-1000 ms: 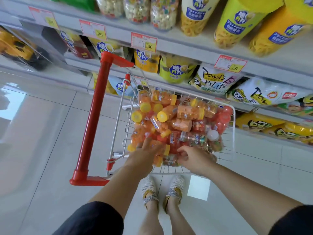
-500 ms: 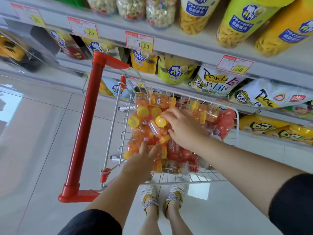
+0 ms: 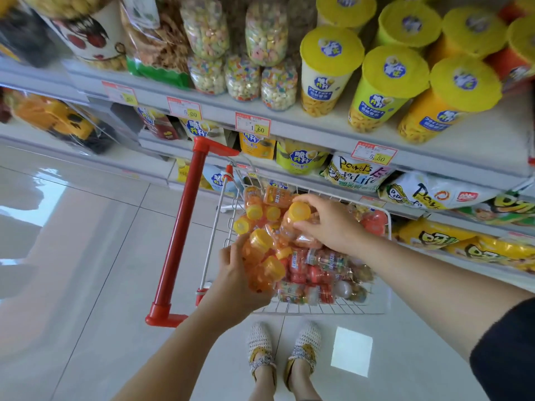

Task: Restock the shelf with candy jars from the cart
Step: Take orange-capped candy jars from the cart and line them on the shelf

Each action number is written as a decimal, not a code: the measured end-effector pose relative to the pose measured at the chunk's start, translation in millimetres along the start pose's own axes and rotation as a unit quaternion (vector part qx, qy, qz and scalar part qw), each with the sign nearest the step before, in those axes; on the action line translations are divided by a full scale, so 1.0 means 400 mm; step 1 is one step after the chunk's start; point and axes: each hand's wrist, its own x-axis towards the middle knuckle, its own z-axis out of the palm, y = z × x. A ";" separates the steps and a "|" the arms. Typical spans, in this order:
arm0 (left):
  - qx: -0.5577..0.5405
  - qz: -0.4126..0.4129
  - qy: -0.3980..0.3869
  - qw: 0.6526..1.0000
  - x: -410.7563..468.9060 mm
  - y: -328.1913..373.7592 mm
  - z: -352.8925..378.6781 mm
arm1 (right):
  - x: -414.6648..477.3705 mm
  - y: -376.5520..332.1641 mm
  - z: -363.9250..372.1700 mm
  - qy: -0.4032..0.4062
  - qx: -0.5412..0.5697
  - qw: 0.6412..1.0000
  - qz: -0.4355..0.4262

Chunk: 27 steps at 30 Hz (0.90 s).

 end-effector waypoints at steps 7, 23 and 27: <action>-0.141 0.051 0.022 0.988 -0.140 0.250 -0.101 | -0.261 -0.117 -0.240 0.089 0.243 0.965 0.039; -0.202 0.274 0.042 0.939 -0.125 0.746 -0.286 | -0.455 -0.360 -0.701 0.398 0.149 0.899 -0.105; -0.205 0.297 0.040 0.932 -0.075 0.795 -0.342 | -0.363 -0.379 -0.773 0.450 0.095 0.885 -0.076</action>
